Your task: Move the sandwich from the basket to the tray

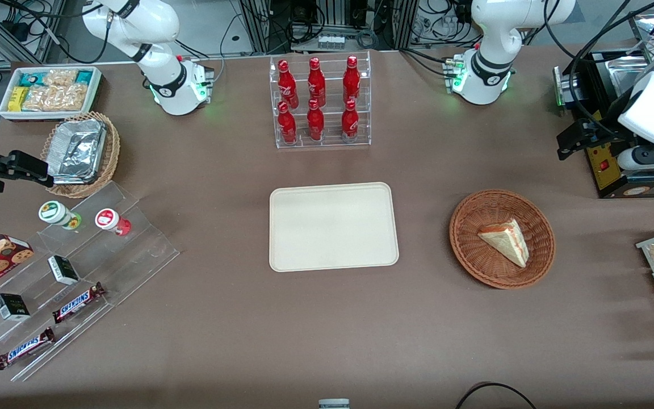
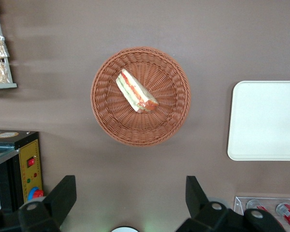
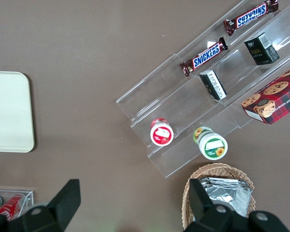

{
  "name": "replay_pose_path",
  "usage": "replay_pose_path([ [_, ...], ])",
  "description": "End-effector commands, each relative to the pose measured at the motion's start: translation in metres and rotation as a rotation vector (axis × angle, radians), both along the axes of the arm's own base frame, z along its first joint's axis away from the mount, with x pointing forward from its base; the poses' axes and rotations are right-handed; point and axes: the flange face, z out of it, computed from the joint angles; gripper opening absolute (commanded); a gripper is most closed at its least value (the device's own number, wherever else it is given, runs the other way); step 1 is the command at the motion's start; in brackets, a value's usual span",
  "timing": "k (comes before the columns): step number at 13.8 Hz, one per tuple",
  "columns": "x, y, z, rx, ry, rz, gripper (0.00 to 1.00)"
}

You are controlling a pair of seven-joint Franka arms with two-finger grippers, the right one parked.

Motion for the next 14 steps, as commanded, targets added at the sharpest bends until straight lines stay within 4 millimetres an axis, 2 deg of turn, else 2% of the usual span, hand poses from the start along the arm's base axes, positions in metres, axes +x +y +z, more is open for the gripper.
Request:
replay_pose_path([
  [1, 0.001, 0.002, 0.002, 0.017, -0.016, -0.016, 1.0],
  [5, 0.008, 0.005, -0.012, 0.02, -0.003, -0.01, 1.0],
  [8, 0.014, 0.011, -0.041, 0.021, 0.009, 0.007, 1.0],
  [9, 0.017, 0.019, -0.054, 0.02, 0.005, 0.026, 1.0],
  [11, 0.018, 0.023, -0.082, 0.019, 0.0, 0.036, 1.0],
  [12, 0.018, 0.035, -0.098, 0.014, -0.005, 0.059, 1.0],
  [14, 0.015, 0.037, -0.134, 0.01, -0.021, 0.093, 1.0],
])
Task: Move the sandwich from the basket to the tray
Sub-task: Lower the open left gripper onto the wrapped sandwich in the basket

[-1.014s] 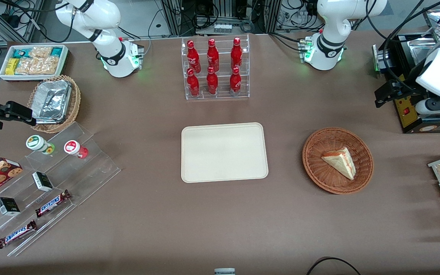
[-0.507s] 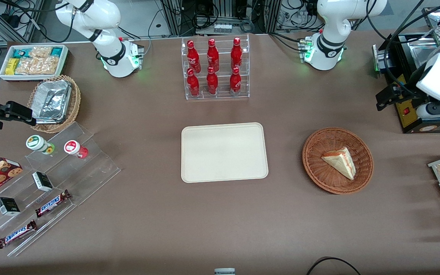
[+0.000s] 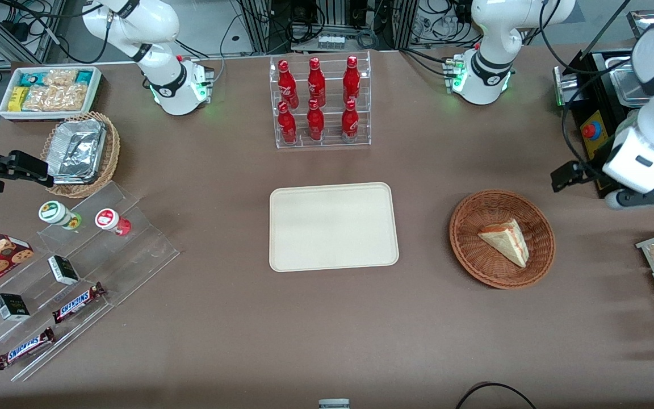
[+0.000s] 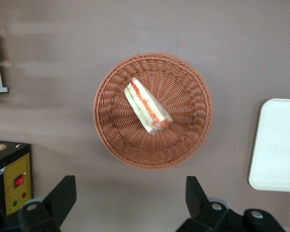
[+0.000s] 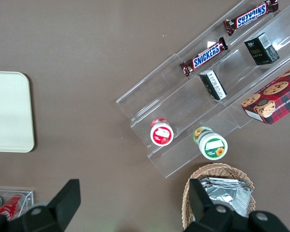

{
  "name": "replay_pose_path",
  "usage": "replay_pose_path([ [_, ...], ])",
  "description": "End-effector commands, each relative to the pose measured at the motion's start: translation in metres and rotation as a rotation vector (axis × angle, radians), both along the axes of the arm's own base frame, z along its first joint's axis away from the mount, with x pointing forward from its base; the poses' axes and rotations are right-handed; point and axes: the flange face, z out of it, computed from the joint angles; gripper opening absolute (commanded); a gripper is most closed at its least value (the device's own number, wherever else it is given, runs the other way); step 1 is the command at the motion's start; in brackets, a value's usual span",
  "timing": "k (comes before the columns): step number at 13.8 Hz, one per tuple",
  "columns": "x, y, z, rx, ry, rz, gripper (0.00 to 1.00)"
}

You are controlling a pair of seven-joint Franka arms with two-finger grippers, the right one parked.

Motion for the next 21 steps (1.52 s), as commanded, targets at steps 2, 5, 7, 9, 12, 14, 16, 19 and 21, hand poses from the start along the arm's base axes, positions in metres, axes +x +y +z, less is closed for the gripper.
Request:
replay_pose_path([
  [2, -0.016, 0.004, -0.061, 0.002, -0.065, 0.145, 1.0],
  [5, -0.023, 0.003, -0.11, -0.008, -0.123, 0.247, 1.0],
  [7, -0.023, 0.002, -0.136, -0.023, -0.174, 0.387, 1.0],
  [9, -0.019, -0.001, -0.156, -0.026, -0.161, 0.473, 1.0],
  [12, -0.012, -0.007, -0.186, -0.036, -0.166, 0.561, 1.0],
  [14, -0.008, -0.015, -0.208, -0.038, -0.159, 0.568, 1.0],
  [16, -0.005, -0.017, -0.227, -0.045, -0.168, 0.58, 1.0],
  [19, -0.008, -0.017, -0.251, -0.047, -0.163, 0.581, 1.0],
  [21, -0.012, -0.017, -0.26, -0.046, -0.159, 0.58, 1.0],
])
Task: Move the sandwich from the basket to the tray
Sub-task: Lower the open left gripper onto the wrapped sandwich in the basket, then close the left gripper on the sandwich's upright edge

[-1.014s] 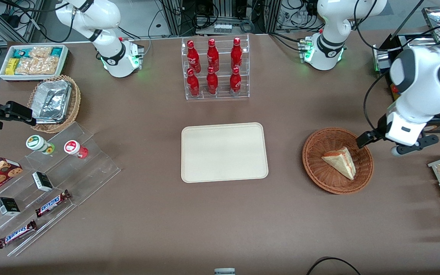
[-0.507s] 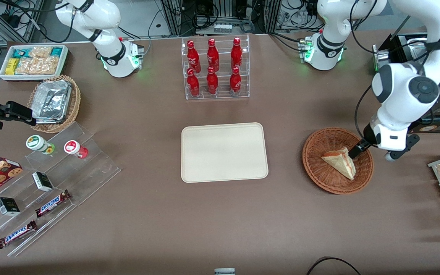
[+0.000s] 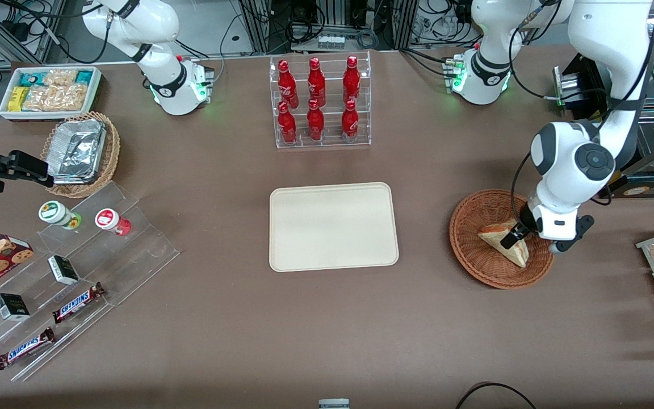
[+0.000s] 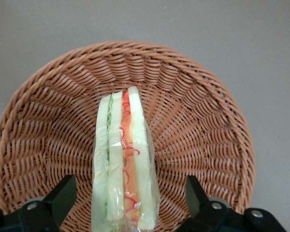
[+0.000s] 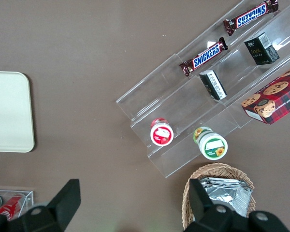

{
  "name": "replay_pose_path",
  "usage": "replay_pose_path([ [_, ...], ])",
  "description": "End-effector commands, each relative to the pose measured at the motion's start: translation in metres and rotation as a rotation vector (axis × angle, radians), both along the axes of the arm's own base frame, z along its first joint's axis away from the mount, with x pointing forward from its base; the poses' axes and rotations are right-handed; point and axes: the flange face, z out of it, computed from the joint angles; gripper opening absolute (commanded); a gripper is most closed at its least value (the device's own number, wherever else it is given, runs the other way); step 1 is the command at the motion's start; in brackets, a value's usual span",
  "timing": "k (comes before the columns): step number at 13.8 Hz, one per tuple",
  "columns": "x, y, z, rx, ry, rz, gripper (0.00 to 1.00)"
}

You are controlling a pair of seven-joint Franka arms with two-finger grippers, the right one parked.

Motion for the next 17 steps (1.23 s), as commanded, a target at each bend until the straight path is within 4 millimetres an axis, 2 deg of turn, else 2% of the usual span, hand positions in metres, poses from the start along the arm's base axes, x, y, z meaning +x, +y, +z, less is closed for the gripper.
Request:
replay_pose_path([
  [1, -0.008, -0.002, -0.009, 0.002, -0.003, 0.013, 1.0],
  [6, -0.017, -0.006, -0.018, 0.004, 0.016, 0.006, 1.0],
  [7, -0.018, -0.006, -0.018, 0.005, 0.017, 0.005, 0.98],
  [8, -0.019, -0.005, -0.018, 0.005, 0.019, 0.006, 0.87],
  [9, -0.019, -0.006, -0.018, 0.003, 0.017, 0.018, 0.56],
  [10, -0.018, -0.007, -0.018, 0.002, 0.017, 0.028, 0.11],
  [11, -0.018, -0.007, -0.018, 0.002, 0.017, 0.028, 0.0],
  [14, -0.014, -0.007, -0.008, 0.003, 0.003, 0.024, 0.0],
  [16, -0.008, -0.008, 0.014, 0.008, -0.002, 0.01, 0.0],
  [17, 0.0, -0.01, 0.032, 0.013, 0.014, 0.006, 0.0],
])
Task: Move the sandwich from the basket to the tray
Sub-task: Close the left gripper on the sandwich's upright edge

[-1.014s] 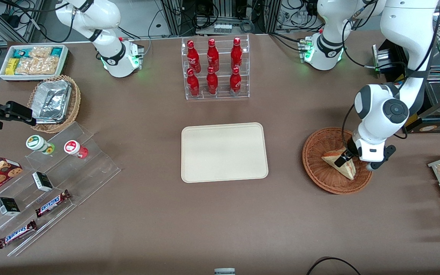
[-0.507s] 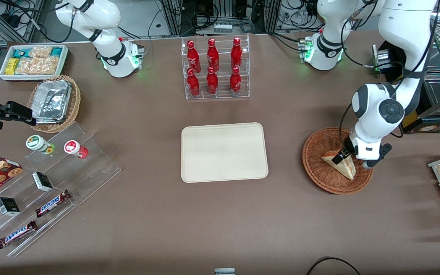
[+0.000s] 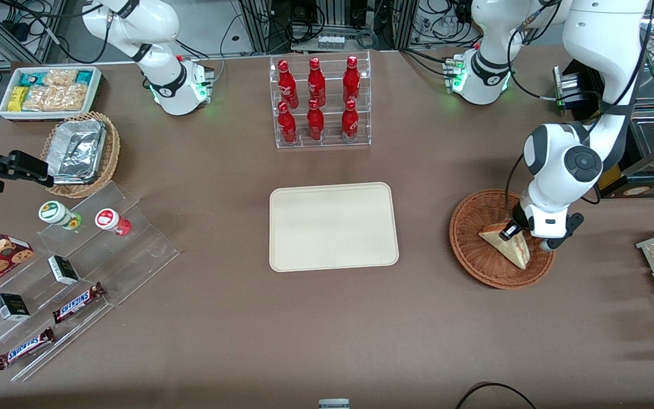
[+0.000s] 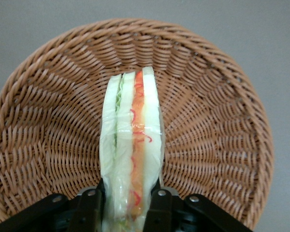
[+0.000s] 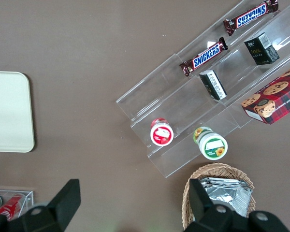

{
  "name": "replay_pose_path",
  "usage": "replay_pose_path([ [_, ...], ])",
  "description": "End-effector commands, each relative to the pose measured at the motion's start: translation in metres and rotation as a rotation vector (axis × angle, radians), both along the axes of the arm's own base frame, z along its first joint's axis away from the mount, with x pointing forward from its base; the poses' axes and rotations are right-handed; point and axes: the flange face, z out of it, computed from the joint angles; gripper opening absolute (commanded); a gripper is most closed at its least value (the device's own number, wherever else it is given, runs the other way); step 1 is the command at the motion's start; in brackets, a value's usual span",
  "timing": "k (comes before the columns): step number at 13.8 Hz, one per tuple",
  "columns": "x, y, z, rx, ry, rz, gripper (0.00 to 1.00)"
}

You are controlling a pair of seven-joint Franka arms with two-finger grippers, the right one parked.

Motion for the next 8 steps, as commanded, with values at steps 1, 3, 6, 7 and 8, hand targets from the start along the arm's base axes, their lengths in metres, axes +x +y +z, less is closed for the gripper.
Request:
replay_pose_path([
  [1, 0.017, -0.017, 0.056, 0.025, 0.024, -0.033, 0.0],
  [3, 0.033, -0.035, 0.095, 0.082, 0.065, -0.095, 0.0],
  [6, 0.05, -0.086, 0.15, 0.102, 0.085, -0.172, 0.0],
  [7, 0.052, -0.106, 0.162, 0.103, 0.083, -0.196, 0.0],
  [8, 0.052, -0.128, 0.167, 0.106, 0.092, -0.226, 0.0],
])
